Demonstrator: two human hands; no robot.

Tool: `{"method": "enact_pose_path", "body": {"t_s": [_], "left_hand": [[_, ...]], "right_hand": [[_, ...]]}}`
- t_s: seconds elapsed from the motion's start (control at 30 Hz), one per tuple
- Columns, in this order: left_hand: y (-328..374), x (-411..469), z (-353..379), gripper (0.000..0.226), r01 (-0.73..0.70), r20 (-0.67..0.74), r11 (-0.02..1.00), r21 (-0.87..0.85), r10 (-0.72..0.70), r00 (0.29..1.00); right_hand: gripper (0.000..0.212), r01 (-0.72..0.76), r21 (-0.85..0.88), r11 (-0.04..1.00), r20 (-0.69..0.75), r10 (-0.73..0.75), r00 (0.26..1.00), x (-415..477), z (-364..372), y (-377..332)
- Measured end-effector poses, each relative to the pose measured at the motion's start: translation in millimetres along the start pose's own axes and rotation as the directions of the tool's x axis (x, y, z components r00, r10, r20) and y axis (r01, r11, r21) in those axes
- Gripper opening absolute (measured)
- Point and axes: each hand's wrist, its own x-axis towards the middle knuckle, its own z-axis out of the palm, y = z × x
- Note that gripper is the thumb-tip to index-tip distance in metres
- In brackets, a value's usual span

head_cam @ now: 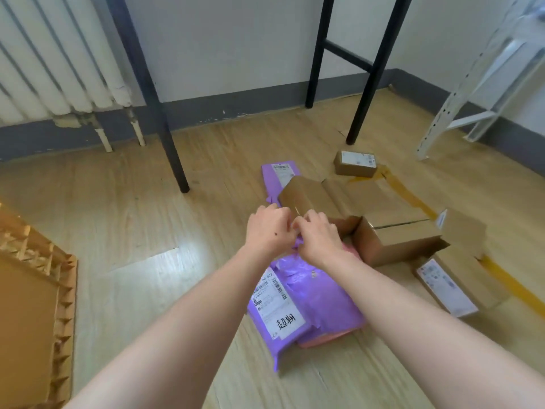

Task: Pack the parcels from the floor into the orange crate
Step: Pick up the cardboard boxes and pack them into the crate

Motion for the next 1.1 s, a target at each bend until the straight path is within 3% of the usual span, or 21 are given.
{"method": "enact_pose_path", "body": {"t_s": [0.17, 0.3, 0.5, 0.83, 0.97, 1.1], "left_hand": [[54.3, 20.0, 55.6, 0.013, -0.13, 0.044, 0.99, -0.052, 0.133, 0.99], [78.4, 32.5, 89.6, 0.018, -0.239, 0.032, 0.971, -0.023, 0.24, 0.97], [91.2, 45.6, 121.5, 0.036, -0.281, -0.001, 0.957, -0.066, 0.281, 0.96], [80.6, 61.1, 151.8, 0.038, -0.327, 0.001, 0.916, -0.234, 0.337, 0.942], [91.3, 81.5, 146.8, 0.036, -0.255, -0.022, 0.901, -0.35, 0.264, 0.964], [100.5, 89.8, 141.3, 0.045, -0.223, 0.059, 0.881, -0.418, 0.271, 0.961]], "right_hand": [[0.05, -0.04, -0.182, 0.983, -0.064, 0.029, 0.998, -12.8, 15.7, 85.6], [0.091, -0.069, -0.394, 0.917, 0.054, 0.099, 0.994, -12.2, 28.3, 132.4], [0.092, -0.127, -0.476, 0.87, 0.126, 0.211, 0.969, 6.2, 34.8, 173.5], [0.103, -0.009, -0.568, 0.823, 0.259, 0.189, 0.947, 48.4, 31.9, 193.2], [0.105, 0.028, -0.556, 0.831, 0.301, 0.17, 0.938, 50.3, 20.6, 192.8], [0.108, 0.004, -0.527, 0.85, 0.289, 0.175, 0.941, 49.1, -5.1, 186.0]]}}
